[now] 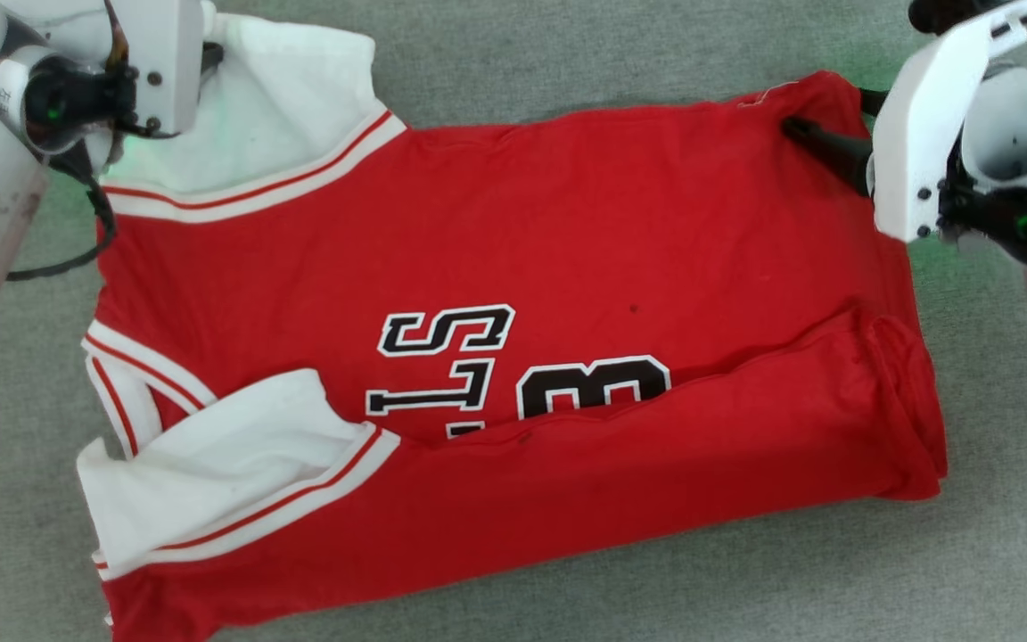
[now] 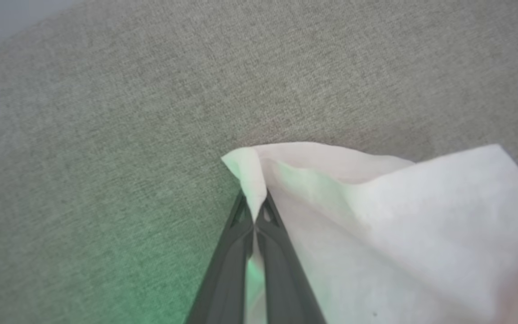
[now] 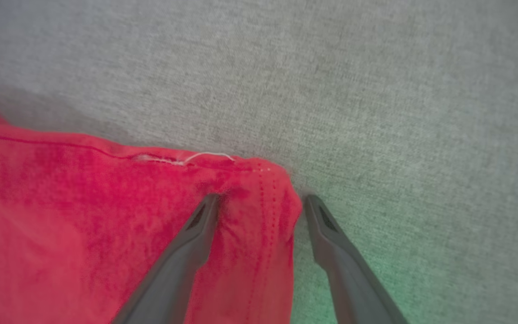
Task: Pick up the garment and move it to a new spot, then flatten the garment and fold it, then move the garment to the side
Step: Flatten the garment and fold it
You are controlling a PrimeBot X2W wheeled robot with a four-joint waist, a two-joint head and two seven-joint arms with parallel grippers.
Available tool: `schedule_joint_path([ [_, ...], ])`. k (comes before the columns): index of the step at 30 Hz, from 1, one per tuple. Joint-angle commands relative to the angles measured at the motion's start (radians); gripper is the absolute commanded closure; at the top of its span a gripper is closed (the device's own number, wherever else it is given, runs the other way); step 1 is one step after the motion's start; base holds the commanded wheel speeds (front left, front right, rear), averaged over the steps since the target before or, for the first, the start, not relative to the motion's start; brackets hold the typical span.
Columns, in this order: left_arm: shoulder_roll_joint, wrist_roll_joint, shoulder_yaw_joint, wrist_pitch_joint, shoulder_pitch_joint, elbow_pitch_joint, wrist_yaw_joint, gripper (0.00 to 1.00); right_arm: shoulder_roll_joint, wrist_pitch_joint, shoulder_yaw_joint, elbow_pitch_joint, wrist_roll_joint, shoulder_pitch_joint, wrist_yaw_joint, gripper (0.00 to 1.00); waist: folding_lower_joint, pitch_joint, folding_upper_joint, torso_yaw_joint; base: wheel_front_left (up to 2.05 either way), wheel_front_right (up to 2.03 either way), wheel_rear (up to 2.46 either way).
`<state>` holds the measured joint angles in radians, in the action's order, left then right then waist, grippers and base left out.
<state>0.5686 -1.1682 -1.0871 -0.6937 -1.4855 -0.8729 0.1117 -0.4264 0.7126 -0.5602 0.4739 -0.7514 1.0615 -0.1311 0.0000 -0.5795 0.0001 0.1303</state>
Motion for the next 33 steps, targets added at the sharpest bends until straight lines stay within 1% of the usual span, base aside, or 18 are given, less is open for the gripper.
schedule_joint_path([
  [1, -0.011, 0.007, -0.015, -0.001, 0.036, -0.014, 0.003, 1.00, 0.017, 0.029, -0.046, 0.037, -0.021, -0.035, 0.001, 1.00, 0.0000, -0.002, -0.0001, -0.003, 0.00, 0.00, 0.00],
  [3, -0.014, 0.008, -0.016, 0.010, 0.035, -0.024, 0.006, 1.00, 0.008, 0.049, -0.083, 0.057, -0.041, -0.018, 0.001, 1.00, 0.0000, -0.002, -0.0001, -0.007, 0.00, 0.00, 0.00],
  [9, -0.021, -0.001, -0.003, 0.066, 0.022, -0.036, 0.013, 1.00, -0.027, -0.018, -0.132, 0.064, -0.096, 0.041, 0.001, 1.00, 0.0000, 0.011, -0.0001, -0.025, 0.00, 0.00, 0.00],
  [16, -0.003, -0.029, 0.006, 0.080, 0.005, -0.001, 0.018, 1.00, -0.114, -0.115, -0.205, 0.004, -0.151, 0.037, 0.001, 1.00, 0.0000, 0.065, -0.0001, -0.059, 0.00, 0.00, 0.00],
  [21, 0.045, -0.045, -0.004, 0.082, 0.022, 0.096, 0.019, 1.00, -0.189, -0.165, -0.256, -0.049, -0.183, 0.011, 0.001, 1.00, 0.0000, 0.116, -0.0001, -0.088, 0.00, 0.00, 0.00],
  [25, 0.103, -0.028, -0.023, 0.075, 0.057, 0.200, 0.017, 1.00, -0.250, -0.193, -0.287, -0.098, -0.214, -0.024, 0.001, 1.00, 0.0000, 0.156, -0.0001, -0.112, 0.00, 0.00, 0.00],
  [27, 0.139, -0.021, -0.031, 0.076, 0.081, 0.269, 0.000, 1.00, -0.279, -0.203, -0.299, -0.120, -0.225, -0.046, 0.001, 1.00, 0.0000, 0.177, -0.0001, -0.122, 0.00, 0.00, 0.00],
  [29, 0.183, -0.021, -0.034, 0.078, 0.114, 0.356, -0.028, 1.00, -0.307, -0.213, -0.307, -0.145, -0.240, -0.071, 0.001, 1.00, 0.0000, 0.198, -0.0001, -0.131, 0.00, 0.00, 0.00],
  [31, 0.235, -0.020, -0.041, 0.071, 0.157, 0.455, -0.071, 1.00, -0.333, -0.219, -0.314, -0.167, -0.252, -0.102, 0.001, 1.00, 0.0000, 0.219, -0.0001, -0.139, 0.00, 0.00, 0.00],
  [33, 0.289, -0.025, -0.051, 0.062, 0.205, 0.573, -0.124, 1.00, -0.359, -0.218, -0.321, -0.191, -0.263, -0.136, 0.001, 1.00, 0.0000, 0.239, -0.0001, -0.147, 0.00, 0.00, 0.00],
])
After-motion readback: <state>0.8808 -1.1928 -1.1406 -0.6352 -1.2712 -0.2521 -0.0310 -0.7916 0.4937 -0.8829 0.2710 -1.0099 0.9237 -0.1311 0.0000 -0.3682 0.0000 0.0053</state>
